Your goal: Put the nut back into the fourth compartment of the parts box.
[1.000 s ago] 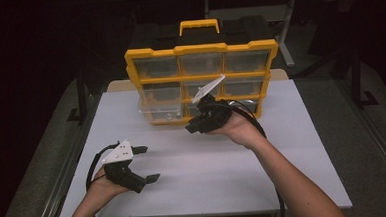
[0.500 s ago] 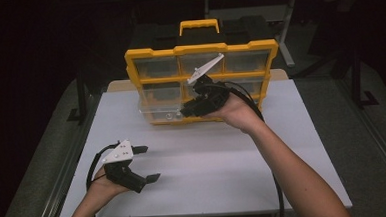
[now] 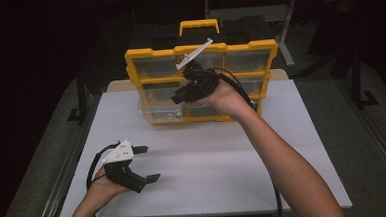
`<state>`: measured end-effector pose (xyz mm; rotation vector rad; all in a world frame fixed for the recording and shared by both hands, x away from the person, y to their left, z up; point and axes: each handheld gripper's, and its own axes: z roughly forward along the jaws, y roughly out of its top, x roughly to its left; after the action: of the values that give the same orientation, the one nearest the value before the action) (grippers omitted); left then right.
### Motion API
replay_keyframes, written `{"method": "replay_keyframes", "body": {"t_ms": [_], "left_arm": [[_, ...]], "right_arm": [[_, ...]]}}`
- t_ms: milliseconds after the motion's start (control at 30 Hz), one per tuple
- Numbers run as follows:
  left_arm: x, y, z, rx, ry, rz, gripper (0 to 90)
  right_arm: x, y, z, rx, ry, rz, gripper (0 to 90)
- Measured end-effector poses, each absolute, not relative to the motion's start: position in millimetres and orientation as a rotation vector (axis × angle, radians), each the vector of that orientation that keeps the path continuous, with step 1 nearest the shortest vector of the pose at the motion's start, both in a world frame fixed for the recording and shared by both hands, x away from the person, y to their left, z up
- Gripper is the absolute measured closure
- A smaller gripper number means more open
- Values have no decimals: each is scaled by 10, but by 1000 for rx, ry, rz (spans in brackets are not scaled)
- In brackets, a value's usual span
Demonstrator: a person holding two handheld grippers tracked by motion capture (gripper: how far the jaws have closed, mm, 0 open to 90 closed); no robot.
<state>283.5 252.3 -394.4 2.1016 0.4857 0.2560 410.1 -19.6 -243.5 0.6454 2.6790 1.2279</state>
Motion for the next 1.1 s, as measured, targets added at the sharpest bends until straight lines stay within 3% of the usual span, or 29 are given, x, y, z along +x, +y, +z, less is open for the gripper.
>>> {"method": "replay_keyframes", "body": {"t_ms": [267,567,1100], "left_arm": [[2829,2520,-3948,2094,494,246,10],[2833,2524,-3949,2096,491,249,10],[2845,2544,-3949,2100,493,250,10]], "right_arm": [[4221,-39,-2497,679,2693,1191,679],[4200,-103,-2486,690,2646,1257,402],[3872,-517,-2641,670,2522,1387,185]]}}
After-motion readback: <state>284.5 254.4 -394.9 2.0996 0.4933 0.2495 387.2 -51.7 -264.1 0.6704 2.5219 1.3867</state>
